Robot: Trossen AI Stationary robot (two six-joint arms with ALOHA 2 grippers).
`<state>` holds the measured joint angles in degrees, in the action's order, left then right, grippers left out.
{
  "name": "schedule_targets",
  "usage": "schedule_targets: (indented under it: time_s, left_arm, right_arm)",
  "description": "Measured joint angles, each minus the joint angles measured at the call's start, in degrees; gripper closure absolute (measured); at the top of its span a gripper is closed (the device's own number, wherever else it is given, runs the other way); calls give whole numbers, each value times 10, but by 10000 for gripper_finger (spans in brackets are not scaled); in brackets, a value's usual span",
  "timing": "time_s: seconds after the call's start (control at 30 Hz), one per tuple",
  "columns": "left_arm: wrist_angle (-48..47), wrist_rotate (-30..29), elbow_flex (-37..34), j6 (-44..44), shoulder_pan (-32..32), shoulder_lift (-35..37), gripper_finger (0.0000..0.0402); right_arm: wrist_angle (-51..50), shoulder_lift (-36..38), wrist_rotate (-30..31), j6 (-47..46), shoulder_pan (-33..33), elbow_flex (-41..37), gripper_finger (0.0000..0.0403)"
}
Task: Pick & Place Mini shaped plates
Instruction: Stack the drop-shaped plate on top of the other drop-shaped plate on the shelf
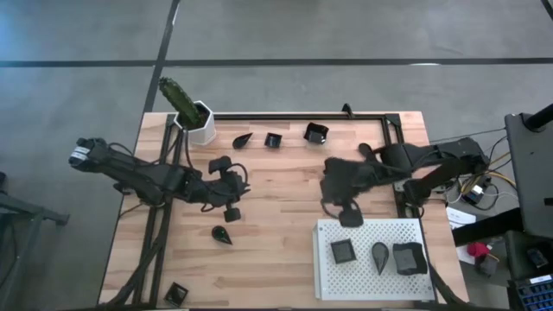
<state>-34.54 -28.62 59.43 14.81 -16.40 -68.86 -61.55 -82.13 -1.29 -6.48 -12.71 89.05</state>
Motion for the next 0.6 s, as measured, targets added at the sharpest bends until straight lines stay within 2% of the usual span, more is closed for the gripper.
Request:
schedule_targets:
  time_s: [0.33,0.6]
  left_arm:
    - [7,-38,-7,-14,0,5,348]
    - [7,-44,-7,-24,0,8,348]
  right_arm:
    - [0,0,0,-79,115,-59,394]
    - [-2,0,2,-109,182,-117,394]
